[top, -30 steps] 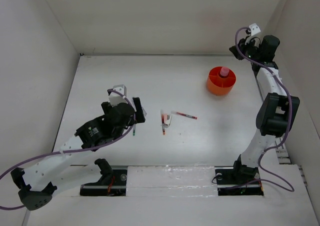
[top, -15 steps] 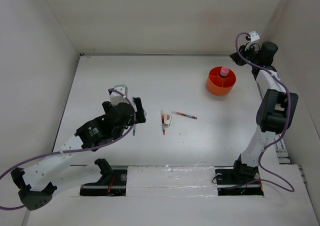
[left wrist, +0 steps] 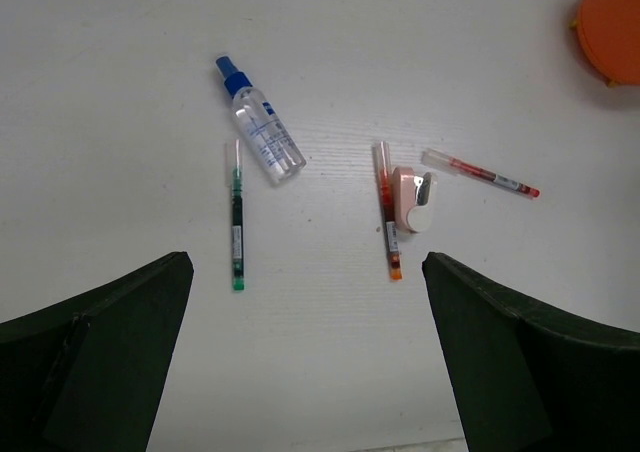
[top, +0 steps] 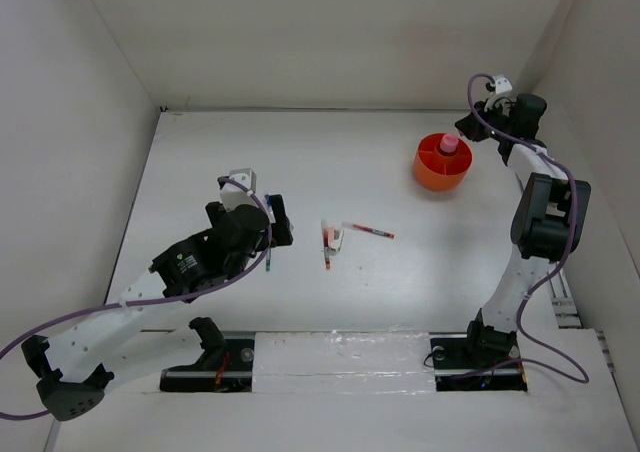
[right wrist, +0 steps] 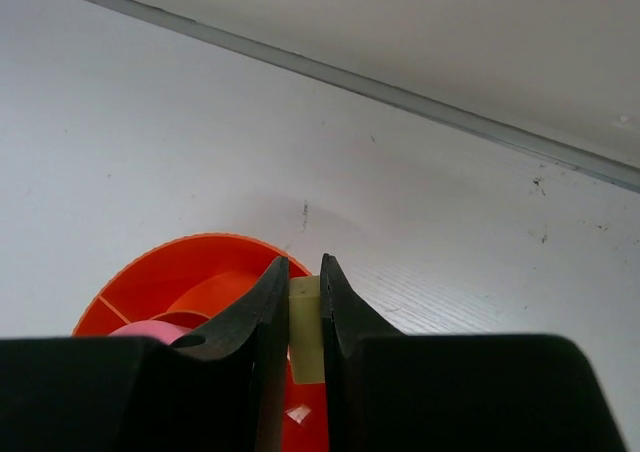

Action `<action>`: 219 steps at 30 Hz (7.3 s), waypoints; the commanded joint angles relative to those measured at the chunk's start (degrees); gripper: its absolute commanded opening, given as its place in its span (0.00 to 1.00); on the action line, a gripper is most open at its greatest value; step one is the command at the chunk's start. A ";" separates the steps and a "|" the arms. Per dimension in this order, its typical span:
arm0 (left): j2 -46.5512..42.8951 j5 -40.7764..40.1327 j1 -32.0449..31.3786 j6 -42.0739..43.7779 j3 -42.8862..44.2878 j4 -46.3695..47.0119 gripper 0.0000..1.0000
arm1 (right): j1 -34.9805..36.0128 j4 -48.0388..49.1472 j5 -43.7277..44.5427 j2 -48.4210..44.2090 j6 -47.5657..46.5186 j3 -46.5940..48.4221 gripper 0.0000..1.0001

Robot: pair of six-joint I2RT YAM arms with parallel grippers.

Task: Sort the stationery into containers
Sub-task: Place the stationery in the storage box, then pick up the pen from the center of the board, then place the pen in the storage box.

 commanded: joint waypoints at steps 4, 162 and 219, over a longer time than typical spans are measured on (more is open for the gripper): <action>-0.53 0.23 0.02 0.88 -0.29 1.16 1.00 | -0.48 3.54 -1.02 -0.56 1.17 -1.75 0.03; 8.35 -5.83 -13.59 2.01 -6.36 24.70 0.00 | 52.06 6.80 21.38 -40.21 32.37 -24.95 0.95; 2.20 -12.25 -14.13 3.44 -3.73 21.08 1.00 | 44.98 13.39 23.93 -36.25 31.95 -25.92 0.00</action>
